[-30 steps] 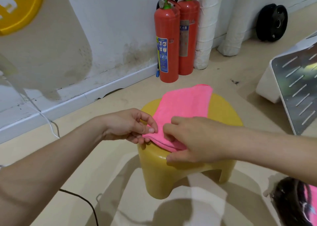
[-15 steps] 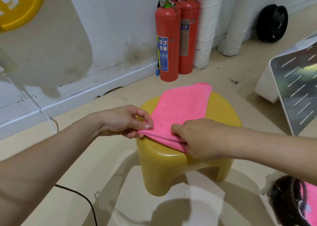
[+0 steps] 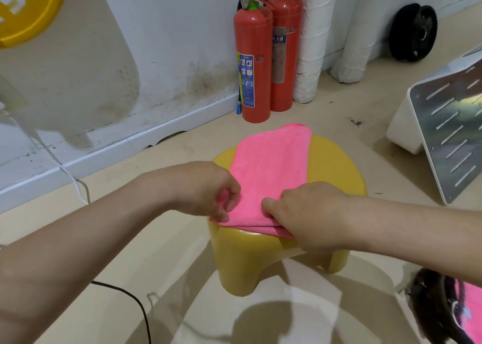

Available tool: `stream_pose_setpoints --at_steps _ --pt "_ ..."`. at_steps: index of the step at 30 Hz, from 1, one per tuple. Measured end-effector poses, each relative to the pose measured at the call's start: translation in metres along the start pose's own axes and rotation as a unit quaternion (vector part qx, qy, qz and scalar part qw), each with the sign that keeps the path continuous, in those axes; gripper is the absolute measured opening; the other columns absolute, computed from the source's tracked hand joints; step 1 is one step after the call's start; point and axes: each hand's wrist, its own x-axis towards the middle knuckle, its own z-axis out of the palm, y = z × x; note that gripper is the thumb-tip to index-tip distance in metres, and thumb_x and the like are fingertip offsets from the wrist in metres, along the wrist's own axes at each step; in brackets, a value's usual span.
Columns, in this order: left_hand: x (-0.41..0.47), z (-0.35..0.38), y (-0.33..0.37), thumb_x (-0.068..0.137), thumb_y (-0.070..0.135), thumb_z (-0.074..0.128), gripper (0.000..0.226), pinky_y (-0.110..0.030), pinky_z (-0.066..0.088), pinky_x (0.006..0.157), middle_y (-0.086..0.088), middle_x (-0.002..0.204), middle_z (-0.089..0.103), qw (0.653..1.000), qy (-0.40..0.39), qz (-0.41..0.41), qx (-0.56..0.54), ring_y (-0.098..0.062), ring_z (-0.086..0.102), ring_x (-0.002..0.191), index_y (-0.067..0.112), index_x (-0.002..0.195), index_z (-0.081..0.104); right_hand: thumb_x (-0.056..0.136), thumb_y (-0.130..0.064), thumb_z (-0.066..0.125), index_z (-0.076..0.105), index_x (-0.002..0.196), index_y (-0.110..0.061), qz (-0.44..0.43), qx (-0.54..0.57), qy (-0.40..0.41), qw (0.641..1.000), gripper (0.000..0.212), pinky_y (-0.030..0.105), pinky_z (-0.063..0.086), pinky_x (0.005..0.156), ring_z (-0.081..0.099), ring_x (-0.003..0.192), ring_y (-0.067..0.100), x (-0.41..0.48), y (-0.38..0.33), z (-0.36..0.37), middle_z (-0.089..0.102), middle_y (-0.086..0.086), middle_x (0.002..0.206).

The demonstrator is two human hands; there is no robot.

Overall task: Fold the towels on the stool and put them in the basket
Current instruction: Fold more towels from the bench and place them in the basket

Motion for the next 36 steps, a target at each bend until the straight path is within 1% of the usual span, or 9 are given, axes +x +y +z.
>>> stream_pose_setpoints --at_steps 2,7,13,16,22,25,29,32,36 --pt "-0.002 0.001 0.018 0.078 0.035 0.068 0.019 -0.03 0.046 0.064 0.005 0.081 0.061 0.985 0.062 0.056 0.148 -0.015 0.055 0.075 0.022 0.089 0.059 0.089 -0.01 0.045 0.038 0.121 -0.014 -0.001 -0.025 0.026 0.999 0.033 0.029 0.023 0.046 0.033 0.059 0.017 -0.001 -0.004 0.002 0.03 0.001 0.074" --pt "0.002 0.019 0.032 0.077 0.052 0.068 0.034 -0.035 0.046 0.075 0.006 0.095 0.054 0.982 0.049 0.122 0.134 -0.017 0.054 0.087 0.026 0.093 0.053 0.098 -0.039 0.037 0.051 0.112 -0.013 -0.022 -0.073 0.121 0.99 0.033 0.035 0.03 0.066 0.039 0.075 0.023 -0.009 -0.015 0.006 0.053 0.008 0.103" --pt "0.005 0.031 0.021 0.082 0.043 0.061 0.019 -0.032 0.041 0.063 0.006 0.082 0.06 0.967 0.164 0.161 0.11 -0.018 0.055 0.077 0.026 0.086 0.054 0.069 -0.011 0.022 0.061 0.058 -0.013 -0.05 -0.109 0.241 0.963 0.04 0.031 0.019 0.051 0.048 0.039 0.02 -0.004 -0.009 0.024 0.053 0.006 0.049" --pt "0.006 0.031 0.02 0.077 0.035 0.051 0.021 -0.035 0.045 0.062 0.002 0.079 0.063 0.962 0.187 0.153 0.126 -0.02 0.054 0.071 0.023 0.09 0.061 0.067 -0.01 0.036 0.063 0.06 -0.012 -0.101 -0.099 0.277 0.95 0.028 0.029 0.02 0.049 0.045 0.034 0.02 -0.003 -0.003 0.025 0.049 0.007 0.042" --pt "0.0 0.026 0.044 0.074 0.056 0.046 0.043 -0.033 0.046 0.058 -0.006 0.068 0.059 0.984 0.098 0.145 0.013 -0.022 0.052 0.064 0.014 0.074 0.057 0.078 -0.036 0.057 0.052 0.067 -0.017 -0.099 0.126 0.044 0.986 0.022 0.033 0.046 0.054 0.051 0.056 0.02 -0.019 0.013 -0.01 0.053 -0.001 0.059" --pt "-0.002 0.03 0.058 0.07 0.065 0.055 0.048 -0.036 0.051 0.068 0.0 0.08 0.063 0.989 0.037 0.144 0.015 -0.02 0.057 0.075 0.02 0.083 0.057 0.077 -0.03 0.06 0.062 0.069 -0.013 -0.089 0.243 -0.069 0.963 0.019 0.022 0.041 0.052 0.05 0.051 0.009 -0.019 0.02 -0.016 0.062 -0.003 0.058" --pt "-0.003 0.028 0.067 0.077 0.038 0.058 0.026 -0.032 0.044 0.058 -0.004 0.063 0.056 0.984 0.073 0.153 0.056 -0.022 0.049 0.061 0.019 0.064 0.045 0.082 -0.017 0.064 0.07 0.077 -0.008 -0.09 0.421 -0.155 0.889 0.012 0.029 0.046 0.068 0.056 0.065 0.009 -0.013 0.041 -0.012 0.065 -0.002 0.067" --pt "-0.006 0.026 0.071 0.072 0.048 0.042 0.037 -0.033 0.043 0.057 -0.008 0.062 0.056 0.975 0.08 0.198 0.064 -0.025 0.049 0.062 0.012 0.065 0.048 0.09 -0.011 0.059 0.07 0.089 0.0 -0.014 0.543 -0.001 0.84 0.016 0.028 0.051 0.068 0.061 0.068 0.012 0.002 0.06 -0.003 0.069 0.008 0.079" --pt "-0.008 0.023 0.082 0.07 0.031 0.054 0.024 -0.035 0.042 0.052 -0.009 0.061 0.053 0.968 0.031 0.236 0.081 -0.026 0.047 0.059 0.009 0.066 0.048 0.083 -0.008 0.059 0.064 0.101 -0.014 0.152 0.446 0.246 0.847 0.02 0.029 0.048 0.07 0.055 0.064 0.009 0.031 0.087 0.024 0.062 -0.003 0.081"
